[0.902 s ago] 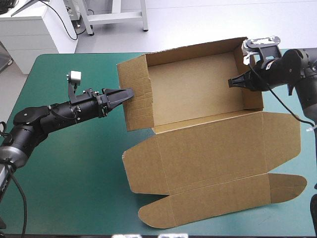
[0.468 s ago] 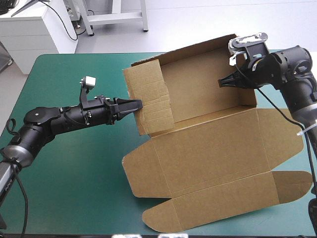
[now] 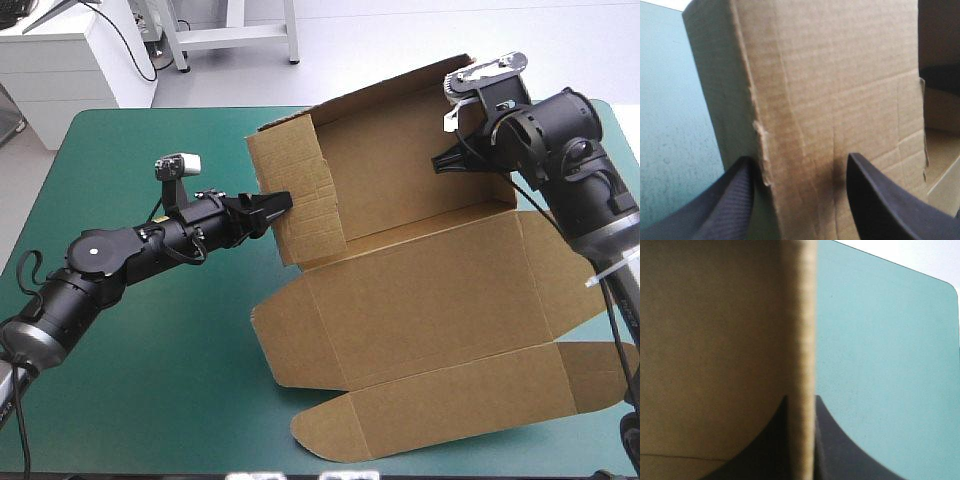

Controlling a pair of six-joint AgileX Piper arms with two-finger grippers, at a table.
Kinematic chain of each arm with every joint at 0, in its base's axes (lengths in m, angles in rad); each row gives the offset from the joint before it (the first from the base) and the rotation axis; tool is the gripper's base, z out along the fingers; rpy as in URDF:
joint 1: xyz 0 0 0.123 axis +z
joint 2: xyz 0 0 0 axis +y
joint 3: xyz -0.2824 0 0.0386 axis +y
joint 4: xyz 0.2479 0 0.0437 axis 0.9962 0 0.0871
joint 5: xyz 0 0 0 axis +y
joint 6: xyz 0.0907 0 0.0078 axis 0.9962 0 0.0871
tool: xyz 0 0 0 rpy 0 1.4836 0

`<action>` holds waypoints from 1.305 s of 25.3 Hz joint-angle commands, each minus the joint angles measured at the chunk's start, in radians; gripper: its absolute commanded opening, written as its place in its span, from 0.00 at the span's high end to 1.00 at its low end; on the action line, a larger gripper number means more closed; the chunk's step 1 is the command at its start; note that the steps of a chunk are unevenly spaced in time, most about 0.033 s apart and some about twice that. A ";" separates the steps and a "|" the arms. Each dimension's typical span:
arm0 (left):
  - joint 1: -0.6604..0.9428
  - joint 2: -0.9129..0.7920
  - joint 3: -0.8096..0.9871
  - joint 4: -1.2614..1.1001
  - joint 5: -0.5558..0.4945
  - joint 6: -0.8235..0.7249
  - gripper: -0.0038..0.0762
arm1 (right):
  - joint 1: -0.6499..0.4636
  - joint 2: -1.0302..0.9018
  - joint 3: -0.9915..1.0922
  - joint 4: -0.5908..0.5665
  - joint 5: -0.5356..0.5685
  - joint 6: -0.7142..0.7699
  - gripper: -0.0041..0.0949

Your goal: Fold the box

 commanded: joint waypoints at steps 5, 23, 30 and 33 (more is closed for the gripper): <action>-0.138 0.007 -0.031 -0.003 -0.221 -0.070 0.47 | 0.081 -0.036 -0.041 -0.097 -0.047 0.053 0.96; -0.146 0.057 -0.031 -0.008 -0.275 -0.091 0.53 | 0.222 -0.026 -0.138 -0.256 0.015 0.075 0.96; -0.146 0.055 -0.031 -0.012 -0.312 -0.083 0.96 | 0.220 -0.026 -0.138 -0.245 0.015 0.134 0.96; -0.146 0.055 -0.067 0.007 -0.320 -0.088 0.96 | 0.219 -0.026 -0.138 -0.245 0.015 0.134 0.96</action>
